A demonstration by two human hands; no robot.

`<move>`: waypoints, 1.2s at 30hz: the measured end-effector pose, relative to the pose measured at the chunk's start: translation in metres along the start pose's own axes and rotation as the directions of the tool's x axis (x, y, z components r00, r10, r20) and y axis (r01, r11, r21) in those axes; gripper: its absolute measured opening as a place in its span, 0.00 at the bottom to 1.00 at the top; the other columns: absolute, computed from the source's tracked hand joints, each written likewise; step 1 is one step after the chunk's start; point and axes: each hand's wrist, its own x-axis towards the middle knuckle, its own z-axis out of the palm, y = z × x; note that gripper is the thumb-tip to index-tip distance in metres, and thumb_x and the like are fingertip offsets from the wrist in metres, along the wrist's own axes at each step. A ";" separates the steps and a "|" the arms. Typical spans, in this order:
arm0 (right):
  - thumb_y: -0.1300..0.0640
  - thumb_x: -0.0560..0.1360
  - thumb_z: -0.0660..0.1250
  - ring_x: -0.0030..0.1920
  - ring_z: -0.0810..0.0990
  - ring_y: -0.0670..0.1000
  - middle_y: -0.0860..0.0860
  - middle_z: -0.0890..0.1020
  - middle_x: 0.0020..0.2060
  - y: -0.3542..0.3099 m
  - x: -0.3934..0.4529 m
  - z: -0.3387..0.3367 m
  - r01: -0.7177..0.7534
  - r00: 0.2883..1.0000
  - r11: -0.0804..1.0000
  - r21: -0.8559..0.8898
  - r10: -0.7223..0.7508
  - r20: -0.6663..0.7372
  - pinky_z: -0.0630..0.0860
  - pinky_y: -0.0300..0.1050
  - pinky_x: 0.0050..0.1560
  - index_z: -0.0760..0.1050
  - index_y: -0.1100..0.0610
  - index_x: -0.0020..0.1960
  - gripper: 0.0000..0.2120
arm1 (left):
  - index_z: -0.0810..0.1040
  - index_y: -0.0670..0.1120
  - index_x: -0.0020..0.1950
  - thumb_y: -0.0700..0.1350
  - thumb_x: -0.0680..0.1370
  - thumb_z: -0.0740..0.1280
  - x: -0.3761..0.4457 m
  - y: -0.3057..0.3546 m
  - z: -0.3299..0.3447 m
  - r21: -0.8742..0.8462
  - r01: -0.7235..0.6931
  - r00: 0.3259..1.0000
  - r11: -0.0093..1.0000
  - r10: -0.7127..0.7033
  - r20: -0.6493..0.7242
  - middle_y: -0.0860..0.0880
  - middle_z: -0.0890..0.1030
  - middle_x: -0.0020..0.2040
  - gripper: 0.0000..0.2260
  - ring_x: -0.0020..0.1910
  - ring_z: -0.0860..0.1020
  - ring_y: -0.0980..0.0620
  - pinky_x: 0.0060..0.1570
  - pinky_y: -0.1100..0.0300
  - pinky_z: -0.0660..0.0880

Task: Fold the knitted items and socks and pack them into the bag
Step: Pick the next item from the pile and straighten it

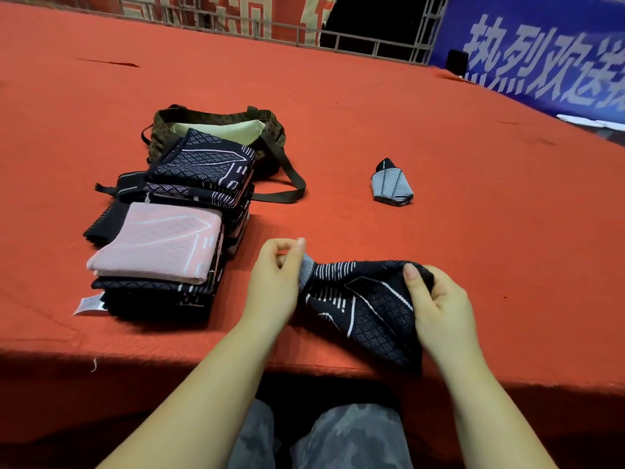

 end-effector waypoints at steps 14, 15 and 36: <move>0.49 0.77 0.65 0.30 0.70 0.50 0.55 0.76 0.27 0.005 0.005 -0.005 -0.127 0.989 0.990 -0.063 0.121 -0.083 0.64 0.41 0.30 0.72 0.59 0.34 0.17 | 0.68 0.49 0.50 0.39 0.70 0.71 -0.009 -0.014 -0.004 0.473 -0.359 0.933 0.805 0.308 0.184 0.52 0.69 0.51 0.15 0.48 0.70 0.54 0.50 0.61 0.67; 0.49 0.76 0.66 0.30 0.71 0.53 0.59 0.78 0.29 0.006 0.005 -0.004 -0.135 0.986 0.989 -0.059 0.129 -0.105 0.66 0.46 0.32 0.72 0.60 0.35 0.17 | 0.72 0.48 0.50 0.41 0.70 0.72 -0.008 -0.016 -0.006 0.508 -0.366 0.930 0.780 0.317 0.184 0.52 0.70 0.52 0.13 0.49 0.72 0.52 0.51 0.59 0.69; 0.53 0.82 0.51 0.42 0.68 0.56 0.55 0.73 0.41 0.014 0.010 -0.012 -0.326 0.915 0.923 -0.204 0.254 -0.313 0.61 0.48 0.41 0.71 0.61 0.51 0.14 | 0.78 0.42 0.43 0.41 0.81 0.59 0.015 -0.010 -0.011 -0.408 0.365 0.920 0.837 -0.392 0.018 0.37 0.81 0.51 0.10 0.50 0.79 0.41 0.58 0.38 0.74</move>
